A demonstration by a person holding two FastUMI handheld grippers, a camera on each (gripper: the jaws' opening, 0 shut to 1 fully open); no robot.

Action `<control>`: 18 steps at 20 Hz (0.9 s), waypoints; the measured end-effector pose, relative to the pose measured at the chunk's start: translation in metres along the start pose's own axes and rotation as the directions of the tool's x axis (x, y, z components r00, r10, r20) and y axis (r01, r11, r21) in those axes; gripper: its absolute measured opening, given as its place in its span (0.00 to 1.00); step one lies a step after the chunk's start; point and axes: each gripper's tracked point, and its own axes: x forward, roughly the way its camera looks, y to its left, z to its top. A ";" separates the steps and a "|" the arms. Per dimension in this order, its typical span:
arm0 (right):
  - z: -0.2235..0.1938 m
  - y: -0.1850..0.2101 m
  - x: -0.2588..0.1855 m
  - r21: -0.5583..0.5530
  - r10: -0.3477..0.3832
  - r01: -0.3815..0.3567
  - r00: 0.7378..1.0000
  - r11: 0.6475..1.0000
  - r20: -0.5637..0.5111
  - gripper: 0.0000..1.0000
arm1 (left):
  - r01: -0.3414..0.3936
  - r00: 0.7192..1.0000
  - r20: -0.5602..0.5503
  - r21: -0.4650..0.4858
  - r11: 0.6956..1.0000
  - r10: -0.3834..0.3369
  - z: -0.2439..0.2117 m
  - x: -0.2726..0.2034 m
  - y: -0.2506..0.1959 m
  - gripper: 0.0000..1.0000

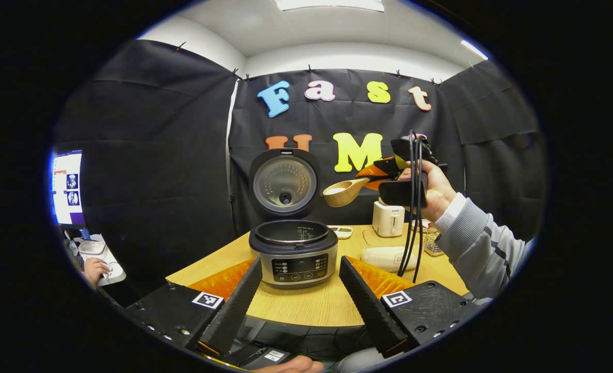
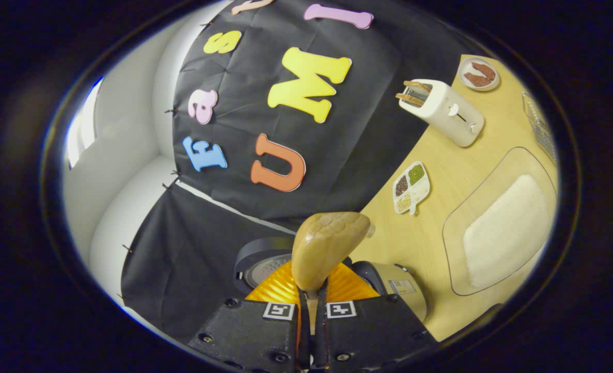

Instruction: Close the left gripper, press the button to open the rice cooker; take a wooden spoon from the chopstick holder with the right hand, scoop a spoonful of rice and pour it into the rice cooker, then put the wooden spoon back into the chopstick holder.

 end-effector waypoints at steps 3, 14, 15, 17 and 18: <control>-0.016 0.006 0.018 -0.111 -0.029 0.028 1.000 0.993 -0.009 0.09 | -0.009 1.000 -0.009 -0.009 1.000 0.009 -0.007 0.000 0.007 0.96; -0.060 0.011 0.051 -0.679 -0.131 0.131 0.990 0.722 0.051 0.09 | -0.010 1.000 -0.013 0.000 1.000 0.010 -0.012 0.002 0.005 0.96; -0.064 0.014 0.052 -0.709 -0.128 0.130 0.990 0.693 0.056 0.09 | -0.010 1.000 -0.015 0.001 1.000 0.010 -0.012 0.001 0.005 0.96; -0.070 0.014 0.053 -0.744 -0.129 0.129 0.990 0.656 0.058 0.09 | -0.013 1.000 -0.012 -0.001 1.000 0.013 -0.011 0.001 0.005 0.96; -0.074 0.016 0.054 -0.758 -0.126 0.124 0.990 0.640 0.055 0.09 | -0.014 1.000 -0.012 -0.003 1.000 0.014 -0.012 0.001 0.005 0.96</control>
